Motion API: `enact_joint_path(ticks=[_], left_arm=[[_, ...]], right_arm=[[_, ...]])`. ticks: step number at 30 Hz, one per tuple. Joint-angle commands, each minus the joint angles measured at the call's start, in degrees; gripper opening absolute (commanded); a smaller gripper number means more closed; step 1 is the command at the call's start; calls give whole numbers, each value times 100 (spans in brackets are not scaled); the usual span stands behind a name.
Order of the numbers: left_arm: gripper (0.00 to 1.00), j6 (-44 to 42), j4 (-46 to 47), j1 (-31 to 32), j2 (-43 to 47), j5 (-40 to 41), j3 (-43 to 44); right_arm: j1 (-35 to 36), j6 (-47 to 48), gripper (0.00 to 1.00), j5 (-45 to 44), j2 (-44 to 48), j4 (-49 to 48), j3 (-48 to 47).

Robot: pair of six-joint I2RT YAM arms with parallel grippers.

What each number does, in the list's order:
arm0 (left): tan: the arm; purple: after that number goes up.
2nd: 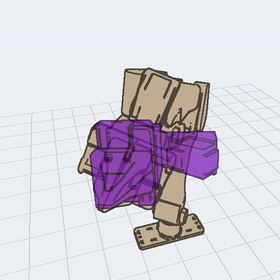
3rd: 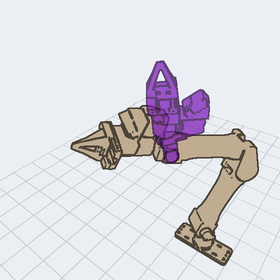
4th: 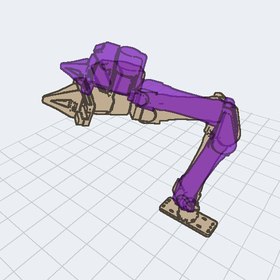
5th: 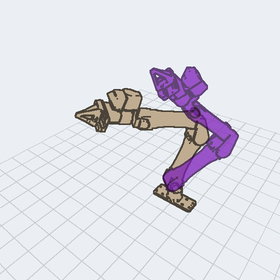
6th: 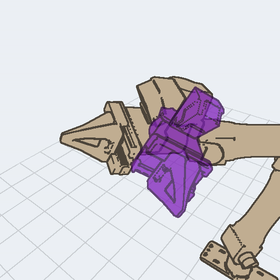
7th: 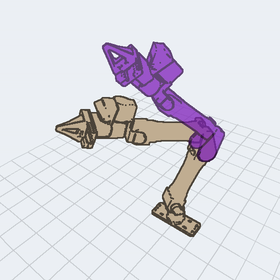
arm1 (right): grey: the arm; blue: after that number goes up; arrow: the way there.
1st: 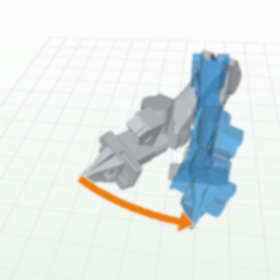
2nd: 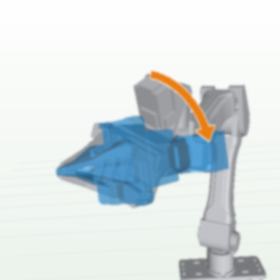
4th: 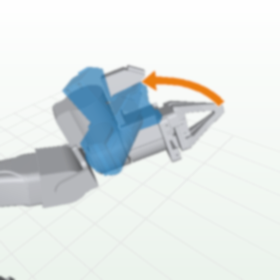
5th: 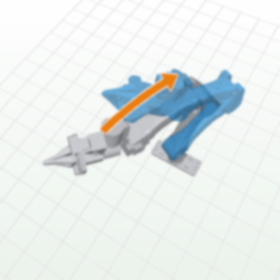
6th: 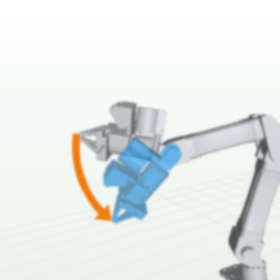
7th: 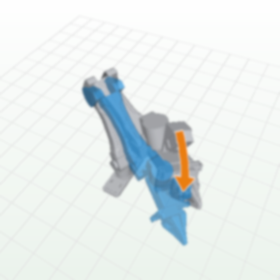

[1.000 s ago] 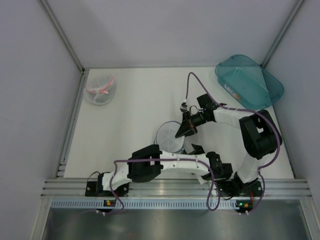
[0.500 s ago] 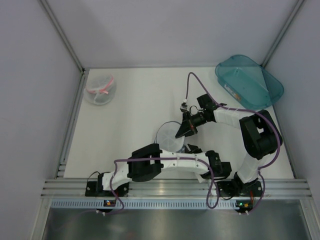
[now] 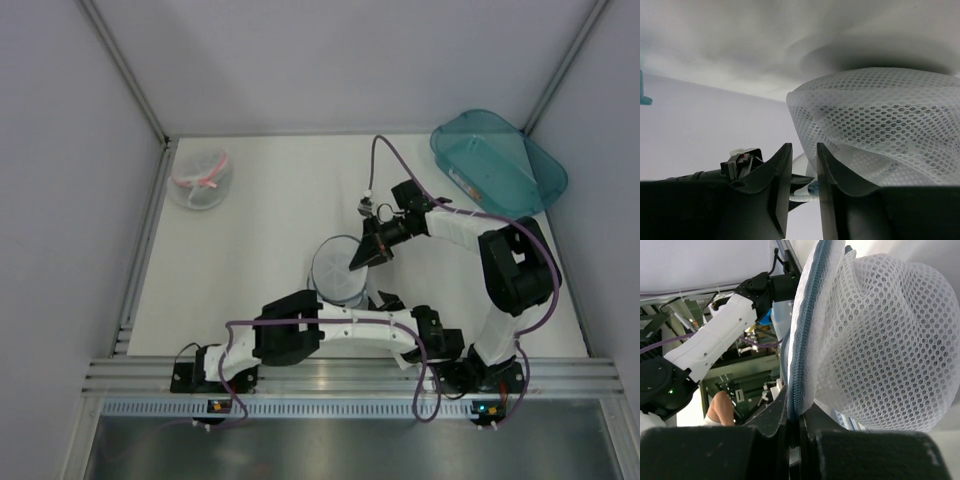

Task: Place the bra in the laundry bag and zip it closed
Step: Adjust the laundry bag at the center of the board.

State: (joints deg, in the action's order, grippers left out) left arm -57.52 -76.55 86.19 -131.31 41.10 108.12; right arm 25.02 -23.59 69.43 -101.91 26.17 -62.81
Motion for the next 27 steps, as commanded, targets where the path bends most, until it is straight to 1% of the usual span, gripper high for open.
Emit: enact_joint_path(ticks=[1, 2, 3, 4, 5, 6, 7, 8, 9, 10, 13, 14, 16, 17, 18, 19, 20, 21, 22, 23, 24, 25, 26, 27], left_arm=[[36, 302, -457, 29, 553, -102, 192], [42, 381, -474, 29, 623, -233, 218], [44, 556, -474, 29, 719, -313, 184], [45, 662, -474, 29, 947, -400, 131], [47, 785, -457, 29, 1062, -610, -8], [47, 1029, -466, 29, 1202, -682, -97], [47, 1145, -457, 29, 1465, -796, -202], [48, 1277, -448, 29, 1624, -910, -377], [48, 1539, -422, 12, 1765, -1155, -457], [48, 1672, -422, 3, 2027, -1279, -502], [49, 2252, -274, -146, 2371, -1754, -441], [49, 2393, -142, -225, 2616, -1824, -449], [49, 2727, 200, -576, 2890, -2018, -449], [49, 3024, 341, -908, 3135, -2053, -423], [49, 3149, 465, -1111, 3233, -2384, -301], [48, 3246, 666, -1383, 3330, -2596, -230], [48, 3499, 842, -2004, 3461, -2816, -186], [49, 3571, 1053, -2349, 3776, -3149, -186], [49, 3650, 1316, -2718, 4049, -3726, -455], [53, 3729, 2171, -3392, 4330, -4045, -736], [56, 3756, 2606, -3668, 4994, -4336, -1148], [64, 3852, 3646, -4036, 5314, -4556, -1962], [66, 3932, 4083, -4145, 5595, -4593, -2474], [68, 4019, 4452, -4189, 6086, -4620, -2854]], right_arm=[[47, -82, 0, -184, 222, -311, -101], [30, -319, 0, -167, 302, -567, -13], [12, -852, 0, -149, 390, -909, 179], [-49, -1084, 0, -140, 504, -1400, 251], [-75, -1286, 0, -140, 531, -1683, 391], [-111, -1662, 0, -140, 540, -1929, 462], [-163, -1814, 0, -149, 523, -2123, 523], [-190, -2094, 0, -201, 505, -2569, 654], [-216, -2201, 0, -245, 488, -2808, 716], [-277, -2341, 0, -367, 427, -3272, 856], [-505, -3333, 0, -553, 347, -4450, 1147], [-576, -3875, 0, -710, 330, -5203, 1304], [-769, -4309, 0, -947, 233, -5770, 1420], [-831, -4686, 0, -1010, 181, -6034, 1446], [-901, -4933, 0, -1062, 93, -6680, 1481], [-937, -5397, 0, -1228, 49, -7087, 1551], [-963, -5610, 0, -1317, 5, -7448, 1587], [-981, -5769, 0, -1405, -65, -8017, 1596], [-990, -5910, 0, -1597, -101, -8231, 1605], [-990, -6076, 0, -1704, -136, -8373, 1614], [-1007, -6139, 0, -1818, -154, -8574, 1622], [-999, -6166, 0, -2071, -171, -8602, 1648], [-1007, -6166, 0, -2187, -180, -8603, 1684], [-990, -6175, 0, -2301, -198, -8594, 1727]])
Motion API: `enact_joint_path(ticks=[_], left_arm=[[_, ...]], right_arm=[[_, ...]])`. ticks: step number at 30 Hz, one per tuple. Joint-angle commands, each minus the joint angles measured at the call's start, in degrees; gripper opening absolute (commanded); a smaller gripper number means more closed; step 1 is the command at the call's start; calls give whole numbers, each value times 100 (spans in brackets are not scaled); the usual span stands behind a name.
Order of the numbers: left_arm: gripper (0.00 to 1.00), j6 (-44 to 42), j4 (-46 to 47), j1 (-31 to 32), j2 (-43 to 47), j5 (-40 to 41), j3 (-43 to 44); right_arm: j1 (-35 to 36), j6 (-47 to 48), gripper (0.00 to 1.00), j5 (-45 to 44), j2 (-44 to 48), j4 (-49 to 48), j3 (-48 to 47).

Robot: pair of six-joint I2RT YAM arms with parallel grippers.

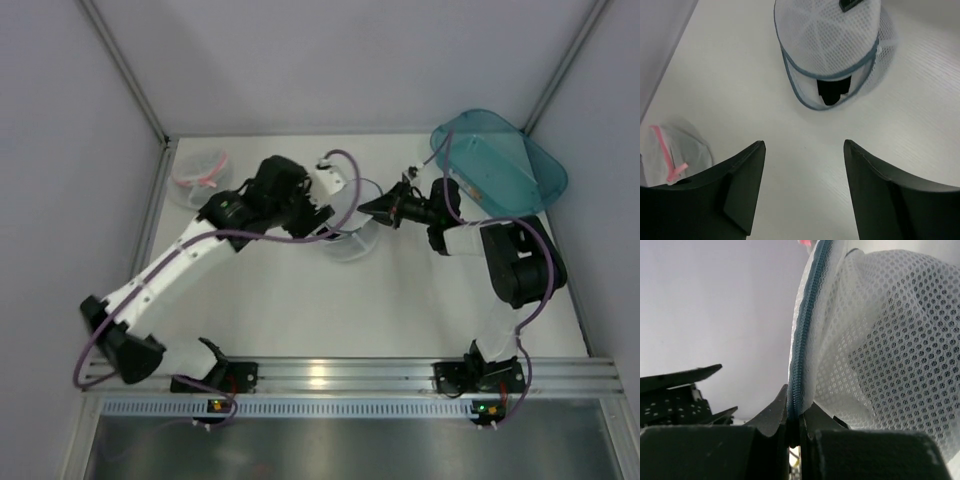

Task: Place the bra in the laundry bag and zip it closed
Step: Adjust the laundry bag at the center of the board.

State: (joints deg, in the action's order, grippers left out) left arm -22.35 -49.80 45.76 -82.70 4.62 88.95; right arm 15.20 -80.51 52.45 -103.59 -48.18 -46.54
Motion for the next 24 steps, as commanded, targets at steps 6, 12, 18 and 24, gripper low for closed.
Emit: enact_joint_path(ticks=[6, 12, 18, 24], left_arm=[[74, 2216, 2869, -216, 1730, -952, -2679], [69, 3876, 4924, -331, 2232, -2151, -4595], [61, 4607, 5726, -269, 1239, -1455, -4650], [59, 4985, 6509, -225, 510, -798, -4456]], right_arm=[[97, -562, 0, -1254, -117, -1141, 593], [228, -869, 0, -1755, -284, -1615, 919], [562, -870, 0, -1992, 49, -669, 928], [905, -1265, 0, -2318, 190, -613, 1007]])
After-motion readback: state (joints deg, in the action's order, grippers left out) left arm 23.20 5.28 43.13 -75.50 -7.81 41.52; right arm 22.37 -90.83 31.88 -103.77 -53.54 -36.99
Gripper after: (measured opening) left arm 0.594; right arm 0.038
